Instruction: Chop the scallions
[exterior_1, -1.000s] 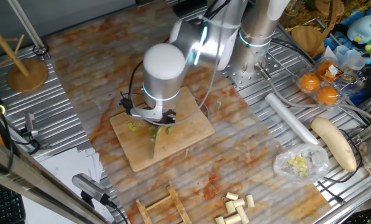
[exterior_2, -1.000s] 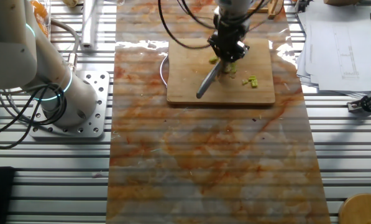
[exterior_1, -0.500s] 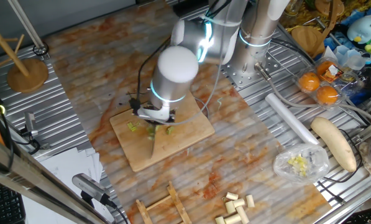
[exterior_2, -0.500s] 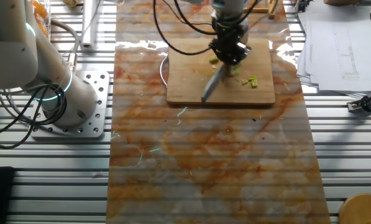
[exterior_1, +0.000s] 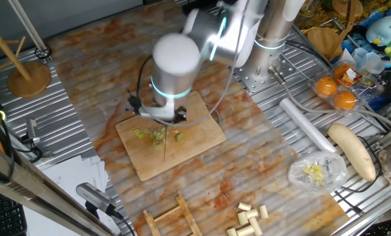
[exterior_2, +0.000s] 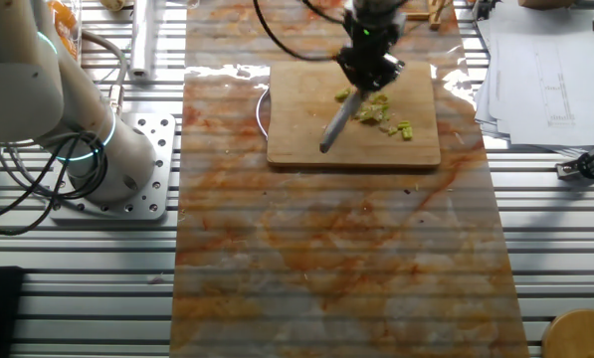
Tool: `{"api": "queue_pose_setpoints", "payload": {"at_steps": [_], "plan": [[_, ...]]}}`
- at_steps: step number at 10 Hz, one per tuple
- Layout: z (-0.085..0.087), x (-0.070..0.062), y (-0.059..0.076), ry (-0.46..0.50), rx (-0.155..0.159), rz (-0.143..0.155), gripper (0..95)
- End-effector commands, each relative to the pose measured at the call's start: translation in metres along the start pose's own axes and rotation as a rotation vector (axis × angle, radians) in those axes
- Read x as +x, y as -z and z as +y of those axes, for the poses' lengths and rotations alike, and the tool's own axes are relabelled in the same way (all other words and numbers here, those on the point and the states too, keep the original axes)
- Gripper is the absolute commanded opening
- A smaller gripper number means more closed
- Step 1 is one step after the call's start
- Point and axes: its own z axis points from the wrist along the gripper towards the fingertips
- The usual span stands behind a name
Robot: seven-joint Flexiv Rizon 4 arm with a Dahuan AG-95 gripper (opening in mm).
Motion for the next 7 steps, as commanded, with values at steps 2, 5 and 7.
{"api": "queue_pose_setpoints", "payload": {"at_steps": [2, 5, 7], "plan": [[0.0149, -0.0015, -0.0116, -0.039, -0.025, -0.026, 0.0], [0.0101, -0.0024, -0.0116, -0.037, -0.021, -0.025, 0.0], [0.006, -0.0035, -0.0108, -0.037, -0.016, -0.016, 0.0]]}}
